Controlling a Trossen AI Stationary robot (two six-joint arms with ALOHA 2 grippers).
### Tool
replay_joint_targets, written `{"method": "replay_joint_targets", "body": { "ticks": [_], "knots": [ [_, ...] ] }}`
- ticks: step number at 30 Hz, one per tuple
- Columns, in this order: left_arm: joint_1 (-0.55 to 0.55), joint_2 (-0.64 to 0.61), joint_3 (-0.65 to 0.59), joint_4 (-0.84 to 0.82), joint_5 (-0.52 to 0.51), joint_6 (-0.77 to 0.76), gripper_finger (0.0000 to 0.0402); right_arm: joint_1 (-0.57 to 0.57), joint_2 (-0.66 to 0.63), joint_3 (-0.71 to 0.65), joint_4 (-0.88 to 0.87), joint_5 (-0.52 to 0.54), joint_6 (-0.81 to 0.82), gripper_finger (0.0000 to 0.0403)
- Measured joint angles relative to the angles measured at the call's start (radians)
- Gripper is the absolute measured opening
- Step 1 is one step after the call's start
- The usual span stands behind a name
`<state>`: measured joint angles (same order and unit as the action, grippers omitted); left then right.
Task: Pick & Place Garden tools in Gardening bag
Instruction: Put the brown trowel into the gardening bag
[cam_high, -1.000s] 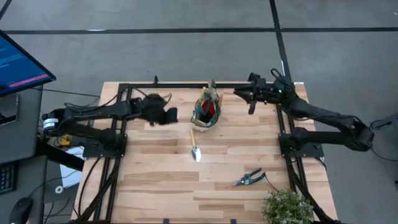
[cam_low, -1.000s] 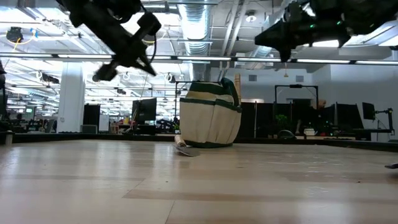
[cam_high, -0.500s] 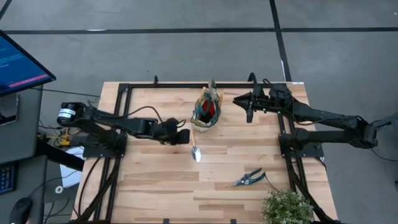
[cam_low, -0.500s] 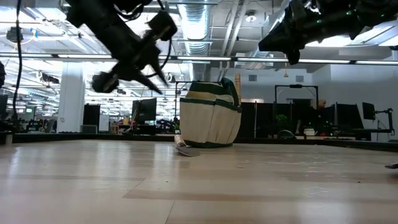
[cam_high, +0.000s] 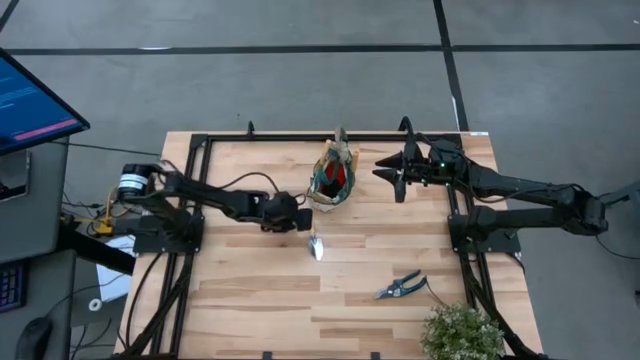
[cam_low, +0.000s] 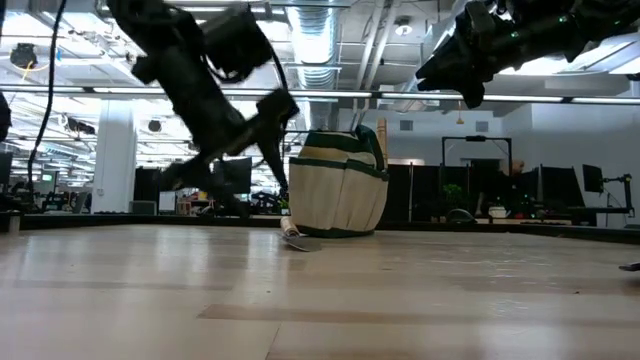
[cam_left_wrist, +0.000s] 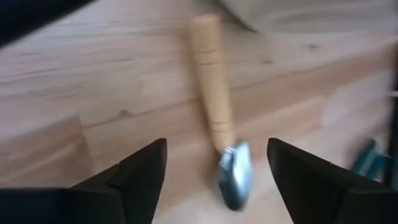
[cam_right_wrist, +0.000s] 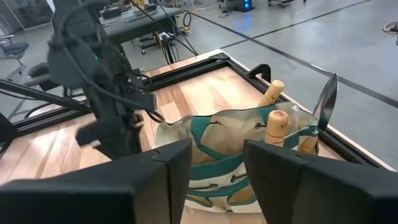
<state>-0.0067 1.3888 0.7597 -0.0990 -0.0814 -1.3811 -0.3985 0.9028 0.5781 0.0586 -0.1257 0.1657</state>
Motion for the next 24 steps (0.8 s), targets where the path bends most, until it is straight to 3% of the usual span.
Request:
{"method": "replay_joint_targets", "body": {
  "ticks": [9, 24],
  "knots": [
    [0.003, 0.075, 0.052, 0.022, -0.038, -0.008, 0.0264, 0.000, 0.000, 0.000, -0.007, -0.005, 0.012, 0.0141],
    [0.032, 0.173, 0.085, 0.016, -0.016, -0.007, 0.0245, 0.000, 0.000, 0.000, -0.023, -0.034, 0.038, 0.0139]
  ]
}}
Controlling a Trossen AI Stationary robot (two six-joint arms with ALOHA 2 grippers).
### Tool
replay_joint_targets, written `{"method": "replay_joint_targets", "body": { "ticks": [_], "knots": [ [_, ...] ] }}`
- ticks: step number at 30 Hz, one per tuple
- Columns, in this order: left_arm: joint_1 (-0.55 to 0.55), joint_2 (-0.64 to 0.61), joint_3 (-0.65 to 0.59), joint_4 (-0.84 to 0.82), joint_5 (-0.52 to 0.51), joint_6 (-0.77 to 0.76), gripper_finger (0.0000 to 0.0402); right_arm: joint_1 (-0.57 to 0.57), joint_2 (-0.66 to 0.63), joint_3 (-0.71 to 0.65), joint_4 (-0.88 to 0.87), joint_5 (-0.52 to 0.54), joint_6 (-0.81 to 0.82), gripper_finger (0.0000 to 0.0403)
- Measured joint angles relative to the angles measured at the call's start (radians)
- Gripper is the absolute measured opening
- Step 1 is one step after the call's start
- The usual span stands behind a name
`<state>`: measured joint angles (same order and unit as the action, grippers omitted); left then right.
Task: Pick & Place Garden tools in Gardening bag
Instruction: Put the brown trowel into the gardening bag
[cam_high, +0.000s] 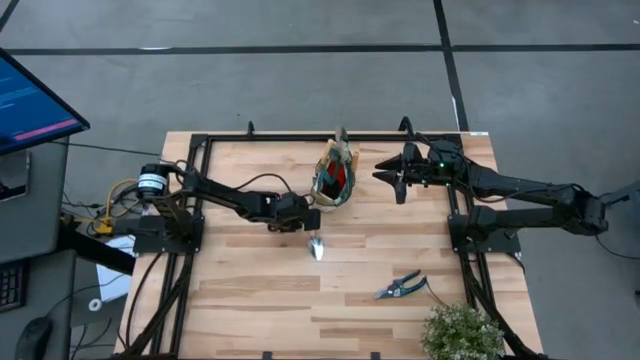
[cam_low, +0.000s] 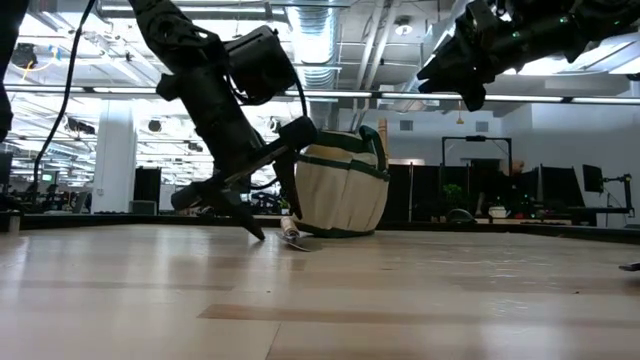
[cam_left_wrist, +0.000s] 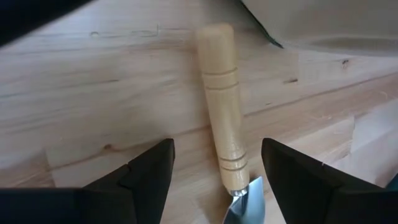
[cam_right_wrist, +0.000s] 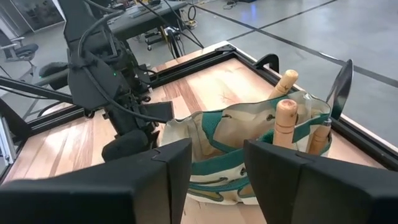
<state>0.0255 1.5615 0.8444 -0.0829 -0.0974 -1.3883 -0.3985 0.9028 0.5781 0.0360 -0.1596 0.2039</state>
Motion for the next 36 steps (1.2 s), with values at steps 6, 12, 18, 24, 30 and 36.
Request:
{"method": "replay_joint_targets", "body": {
  "ticks": [6, 12, 18, 24, 30, 36],
  "knots": [
    [0.005, 0.050, 0.000, 0.003, 0.034, 0.005, 0.0233, 0.017, 0.000, 0.000, 0.001, 0.000, 0.007, 0.0137],
    [0.012, 0.082, 0.000, -0.005, 0.040, 0.000, 0.0162, 0.046, 0.000, 0.000, 0.000, 0.001, 0.009, 0.0134],
    [0.012, 0.077, 0.001, 0.004, 0.008, 0.032, 0.0046, 0.076, 0.000, 0.000, -0.007, 0.002, 0.040, 0.0134],
    [0.013, 0.037, -0.003, -0.068, -0.006, 0.068, 0.0003, 0.106, 0.000, 0.000, -0.010, 0.004, 0.060, 0.0134],
    [0.007, -0.054, -0.006, -0.247, -0.044, 0.092, 0.0002, 0.129, 0.000, 0.000, -0.006, 0.029, 0.077, 0.0134],
    [0.008, -0.159, -0.009, -0.339, -0.072, 0.139, 0.0004, 0.131, 0.000, 0.000, -0.001, 0.031, 0.078, 0.0134]
  ]
}}
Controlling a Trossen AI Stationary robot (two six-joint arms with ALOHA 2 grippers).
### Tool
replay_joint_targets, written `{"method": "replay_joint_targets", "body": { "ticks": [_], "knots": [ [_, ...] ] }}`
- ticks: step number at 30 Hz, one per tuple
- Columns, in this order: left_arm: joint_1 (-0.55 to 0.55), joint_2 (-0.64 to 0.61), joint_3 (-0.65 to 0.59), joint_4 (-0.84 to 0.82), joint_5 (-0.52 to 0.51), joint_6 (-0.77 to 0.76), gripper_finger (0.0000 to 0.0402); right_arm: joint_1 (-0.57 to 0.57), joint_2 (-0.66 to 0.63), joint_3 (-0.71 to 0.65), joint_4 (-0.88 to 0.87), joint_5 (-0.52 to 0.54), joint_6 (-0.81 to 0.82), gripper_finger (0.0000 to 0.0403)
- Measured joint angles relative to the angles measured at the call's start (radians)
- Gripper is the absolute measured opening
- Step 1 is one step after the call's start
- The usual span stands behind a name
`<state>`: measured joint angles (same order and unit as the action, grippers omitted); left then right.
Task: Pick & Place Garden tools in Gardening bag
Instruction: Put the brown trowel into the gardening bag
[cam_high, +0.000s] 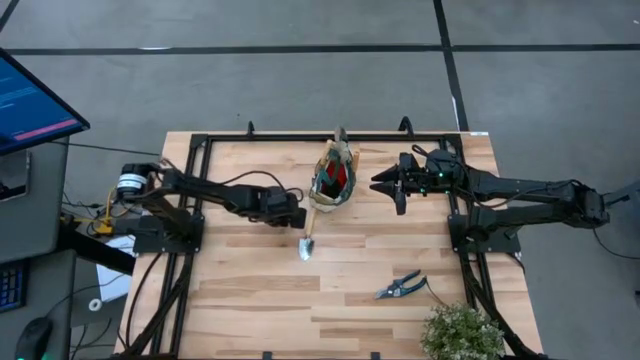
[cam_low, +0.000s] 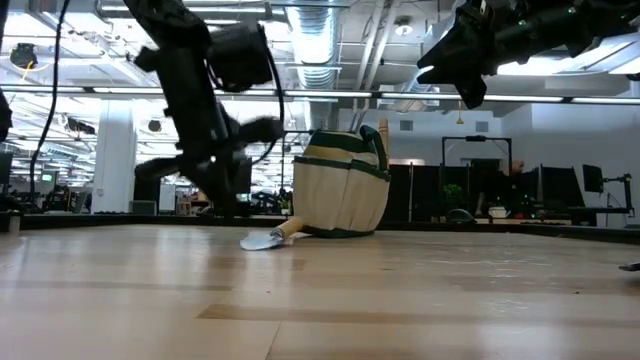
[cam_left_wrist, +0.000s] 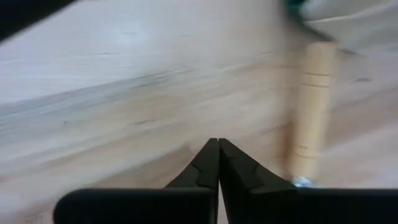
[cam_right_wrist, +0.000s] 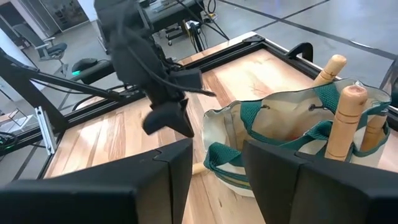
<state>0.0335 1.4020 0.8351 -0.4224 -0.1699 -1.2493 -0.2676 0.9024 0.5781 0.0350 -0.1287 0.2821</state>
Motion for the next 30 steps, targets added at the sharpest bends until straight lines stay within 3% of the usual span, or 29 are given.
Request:
{"method": "replay_joint_targets", "body": {
  "ticks": [9, 12, 15, 22, 27, 30],
  "knots": [
    [0.000, -0.073, 0.002, 0.047, 0.005, 0.068, 0.0009, -0.002, 0.000, 0.000, 0.003, 0.000, 0.000, 0.0134],
    [0.006, -0.083, 0.002, 0.079, -0.041, 0.133, 0.0009, -0.002, 0.000, 0.000, 0.003, 0.000, 0.000, 0.0134],
    [0.011, -0.083, 0.004, 0.108, -0.021, 0.069, 0.0010, -0.002, 0.000, 0.000, 0.003, 0.000, 0.000, 0.0134],
    [0.010, -0.082, 0.004, 0.105, 0.219, 0.092, 0.0029, -0.002, 0.000, 0.000, 0.003, -0.001, -0.004, 0.0134],
    [-0.036, -0.138, 0.023, 0.110, 0.516, 0.030, 0.0082, -0.002, 0.000, 0.000, 0.003, -0.001, -0.003, 0.0134],
    [-0.108, -0.209, 0.073, 0.129, 0.560, -0.045, 0.0107, -0.002, 0.000, 0.000, -0.001, -0.002, -0.003, 0.0134]
  ]
}}
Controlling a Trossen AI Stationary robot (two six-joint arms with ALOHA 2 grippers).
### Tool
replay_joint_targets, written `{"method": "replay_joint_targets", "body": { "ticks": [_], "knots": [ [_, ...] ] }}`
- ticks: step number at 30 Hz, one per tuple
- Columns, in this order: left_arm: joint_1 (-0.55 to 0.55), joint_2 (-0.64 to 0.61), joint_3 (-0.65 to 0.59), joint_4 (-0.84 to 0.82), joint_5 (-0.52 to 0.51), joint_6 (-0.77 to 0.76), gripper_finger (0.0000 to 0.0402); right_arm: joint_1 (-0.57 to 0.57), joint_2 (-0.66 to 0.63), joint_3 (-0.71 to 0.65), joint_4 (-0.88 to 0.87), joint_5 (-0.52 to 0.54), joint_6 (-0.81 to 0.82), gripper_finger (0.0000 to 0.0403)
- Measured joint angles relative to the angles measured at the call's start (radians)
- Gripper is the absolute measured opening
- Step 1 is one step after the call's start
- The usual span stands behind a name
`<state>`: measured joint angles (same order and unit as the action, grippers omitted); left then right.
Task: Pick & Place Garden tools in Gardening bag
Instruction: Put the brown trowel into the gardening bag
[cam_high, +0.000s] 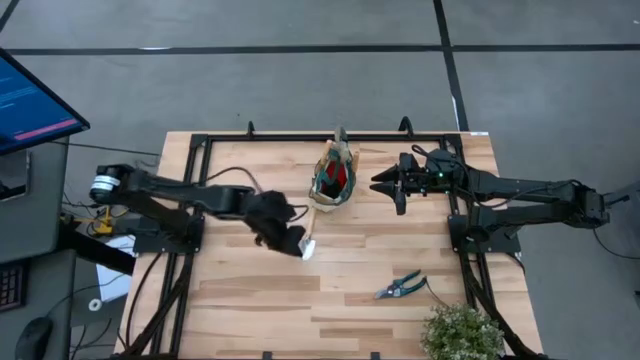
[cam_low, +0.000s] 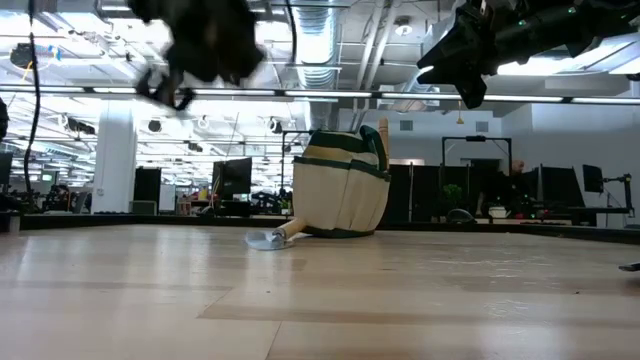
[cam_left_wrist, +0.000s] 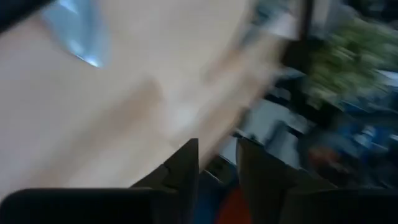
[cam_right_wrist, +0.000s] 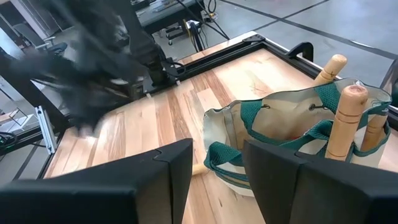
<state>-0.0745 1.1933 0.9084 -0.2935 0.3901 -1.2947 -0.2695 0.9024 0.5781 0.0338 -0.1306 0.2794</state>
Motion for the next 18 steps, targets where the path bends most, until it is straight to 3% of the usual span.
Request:
{"method": "replay_joint_targets", "body": {
  "ticks": [7, 12, 18],
  "knots": [
    [-0.078, -0.060, 0.120, -0.057, -0.282, -0.118, 0.0111, 0.001, 0.000, 0.000, -0.005, -0.002, 0.010, 0.0134],
    [-0.070, 0.053, 0.169, -0.258, -0.376, -0.083, 0.0089, 0.001, 0.000, 0.000, -0.004, -0.002, 0.014, 0.0134],
    [-0.041, 0.219, 0.174, -0.260, -0.468, -0.057, 0.0078, 0.001, 0.000, 0.000, -0.005, -0.002, 0.073, 0.0134]
  ]
}}
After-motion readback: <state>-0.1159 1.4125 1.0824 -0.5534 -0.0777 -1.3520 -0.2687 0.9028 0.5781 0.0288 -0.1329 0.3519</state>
